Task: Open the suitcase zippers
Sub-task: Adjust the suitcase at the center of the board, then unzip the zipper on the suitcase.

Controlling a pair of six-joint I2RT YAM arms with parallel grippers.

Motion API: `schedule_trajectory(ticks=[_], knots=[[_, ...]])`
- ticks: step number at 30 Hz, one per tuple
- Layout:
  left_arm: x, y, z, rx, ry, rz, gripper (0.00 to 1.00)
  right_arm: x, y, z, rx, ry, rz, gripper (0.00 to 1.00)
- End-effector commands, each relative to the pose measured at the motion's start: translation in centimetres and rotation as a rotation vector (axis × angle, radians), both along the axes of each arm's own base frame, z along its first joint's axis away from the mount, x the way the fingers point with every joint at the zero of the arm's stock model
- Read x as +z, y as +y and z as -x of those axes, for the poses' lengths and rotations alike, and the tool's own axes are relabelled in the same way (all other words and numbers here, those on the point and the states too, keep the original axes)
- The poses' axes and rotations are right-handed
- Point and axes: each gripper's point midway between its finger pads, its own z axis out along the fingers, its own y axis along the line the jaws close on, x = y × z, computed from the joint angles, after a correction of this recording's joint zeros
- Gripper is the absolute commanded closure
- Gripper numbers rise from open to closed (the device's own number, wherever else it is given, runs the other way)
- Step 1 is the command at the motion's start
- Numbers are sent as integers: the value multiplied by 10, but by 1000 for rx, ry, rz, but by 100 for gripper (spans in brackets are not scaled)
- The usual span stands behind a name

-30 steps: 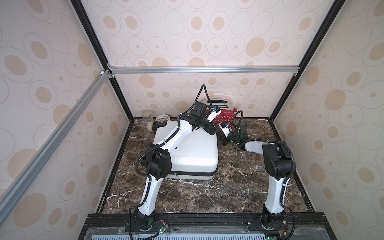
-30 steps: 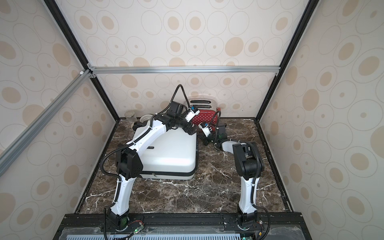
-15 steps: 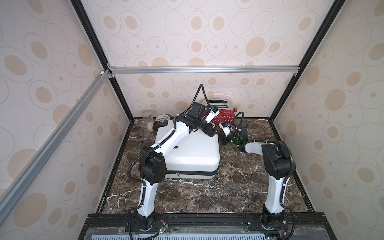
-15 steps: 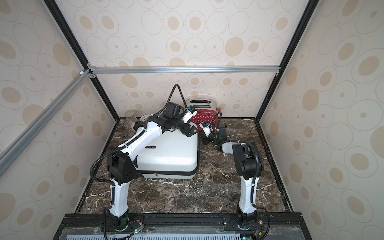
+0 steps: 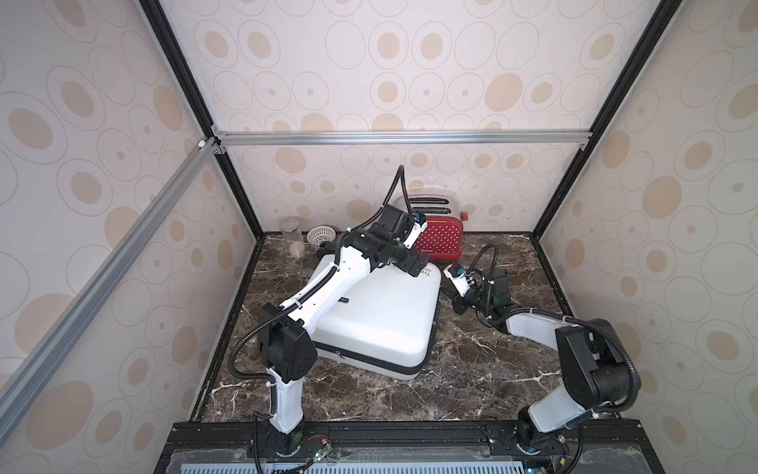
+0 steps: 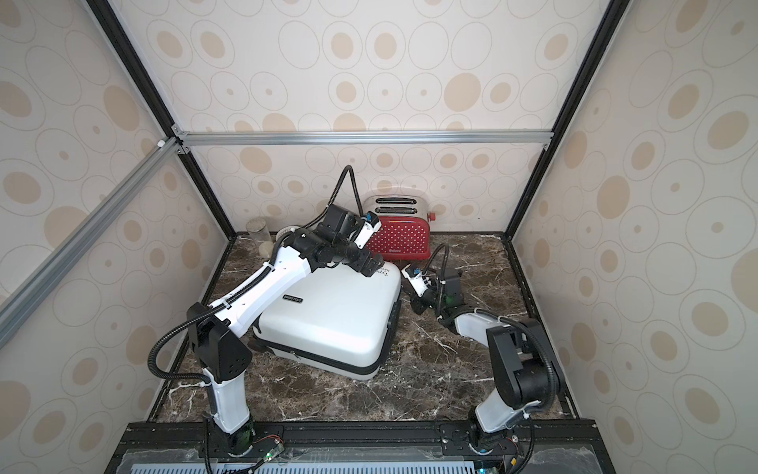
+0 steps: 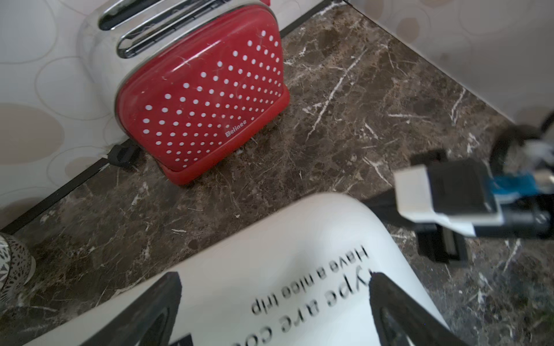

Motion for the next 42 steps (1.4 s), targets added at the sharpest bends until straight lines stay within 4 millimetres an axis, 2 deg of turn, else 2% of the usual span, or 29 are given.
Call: schedule_trajectory(ticks=[1, 3, 5, 8, 15, 19, 22, 26, 28, 30, 32, 35, 42], knots=[[-2, 18, -19, 161, 38, 8, 2, 44, 18, 15, 100, -188, -11, 100], [-3, 31, -23, 231, 55, 0, 2, 43, 21, 25, 125, -187, -8, 100], [-4, 57, -28, 336, 83, 2, 2, 39, 21, 32, 140, -179, 1, 100], [-6, 104, -28, 461, 129, 52, 2, 32, 20, 36, 153, -162, 22, 100], [7, 222, -14, 680, 74, 89, 2, 25, 18, 42, 166, -158, 55, 100], [4, 263, -16, 748, 65, 60, 2, 23, 20, 43, 184, -157, 59, 100], [-7, 272, -25, 746, 90, 56, 2, 19, 20, 43, 187, -149, 66, 100], [-16, 266, -37, 698, 103, 62, 2, 11, 13, 36, 167, -105, 65, 98], [-24, 259, -41, 670, 130, 75, 2, 2, 2, 30, 195, -25, 55, 76], [-31, 256, -43, 653, 148, 85, 2, -11, 3, 35, 273, 31, 105, 67], [-34, 251, -45, 635, 157, 96, 2, -16, 6, 40, 339, 31, 123, 62], [-40, 244, -46, 599, 174, 117, 2, -20, 9, 41, 396, -13, 146, 59], [-47, 233, -47, 556, 209, 159, 2, -21, 14, 15, 410, -31, 165, 56]])
